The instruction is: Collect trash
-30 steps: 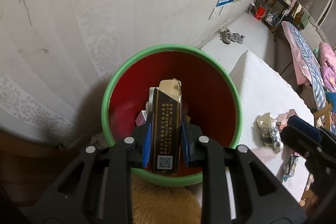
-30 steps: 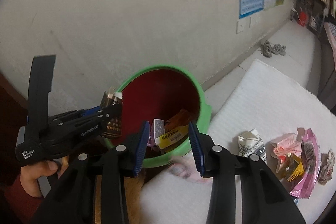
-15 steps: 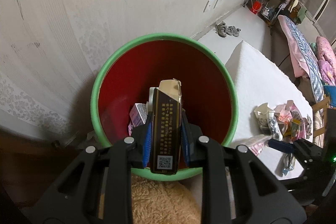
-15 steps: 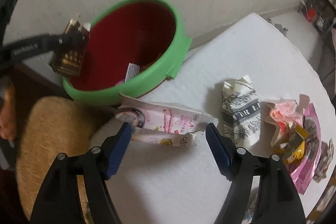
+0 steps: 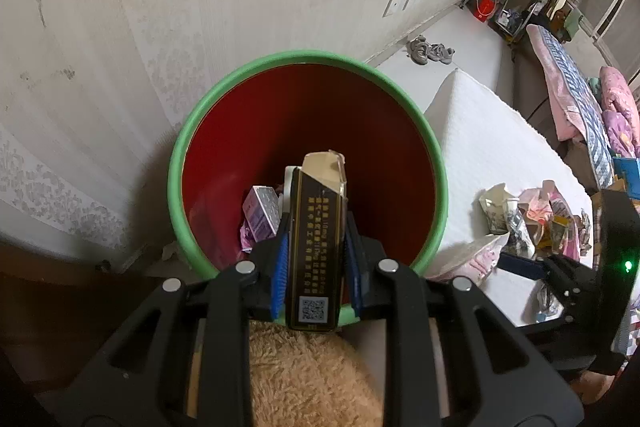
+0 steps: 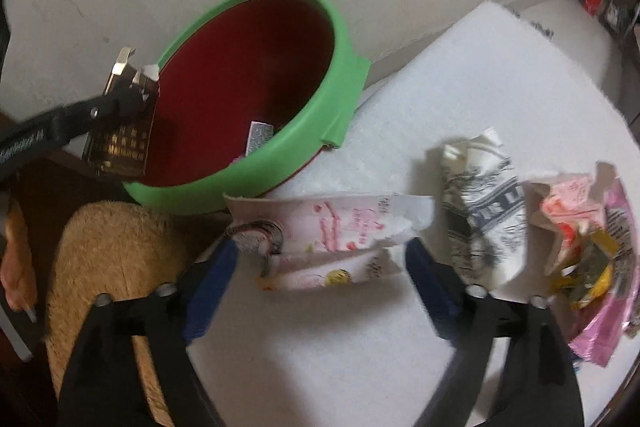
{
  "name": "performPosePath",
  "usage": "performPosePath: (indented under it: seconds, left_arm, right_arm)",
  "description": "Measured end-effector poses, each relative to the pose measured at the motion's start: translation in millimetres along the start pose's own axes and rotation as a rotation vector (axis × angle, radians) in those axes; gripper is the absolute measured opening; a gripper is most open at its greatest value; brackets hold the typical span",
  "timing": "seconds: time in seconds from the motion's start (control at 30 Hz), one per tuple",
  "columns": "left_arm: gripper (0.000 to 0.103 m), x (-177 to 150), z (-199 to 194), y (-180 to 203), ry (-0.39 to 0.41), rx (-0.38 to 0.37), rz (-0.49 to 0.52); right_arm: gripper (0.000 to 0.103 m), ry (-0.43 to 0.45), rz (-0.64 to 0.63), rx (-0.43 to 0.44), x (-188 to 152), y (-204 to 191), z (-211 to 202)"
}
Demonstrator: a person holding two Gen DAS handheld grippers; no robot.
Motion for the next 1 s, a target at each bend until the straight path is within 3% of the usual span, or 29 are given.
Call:
performPosePath:
  seconds: [0.1,0.17,0.27,0.3,0.33,0.37,0.63,0.83,1.0]
  left_arm:
    - [0.023,-1,-2,0,0.002,-0.004,-0.004]
    - [0.023,-1,-3,0,0.002,-0.006,-0.005]
    - [0.023,-1,-2,1,0.0,-0.006,0.006]
    - [0.023,-1,-2,2,0.001,-0.006,0.012]
    - [0.023,-1,-2,3,0.003,-0.006,0.016]
    - [0.023,-1,-2,3,0.004,-0.008,0.017]
    - [0.023,-2,0,2,0.006,-0.018,0.012]
    - [0.023,4,1,-6,0.015,-0.012,-0.012]
    - [0.023,13,2,-8,0.029,-0.008,-0.016]
  right_arm:
    - [0.088,-0.014,0.1,0.03,1,3,10]
    - [0.082,0.004,0.135,0.011,-1,5,10]
    - [0.046,0.051,0.12,-0.032,-3,6,-3]
    - [0.026,0.061,0.127,-0.011,-1,9,-8]
    - [0.017,0.062,0.154,0.025,-2,12,-15]
    - [0.013,0.06,0.171,0.033,-3,16,-19]
    - [0.005,0.112,0.218,0.059,-5,28,-50]
    - [0.005,0.253,0.184,0.111,37,4,-97]
    - [0.005,0.321,0.127,0.158,74,-21,-118]
Point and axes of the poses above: each gripper's, at about its wrist camera, not at the fingertips, and z roughly the way its jaws point, y to its right, x to its top, the point moved 4 cm from there along z, roughly the way its jaws point, and after that the axes turned 4 degrees about -x, right-handed, at the moved point
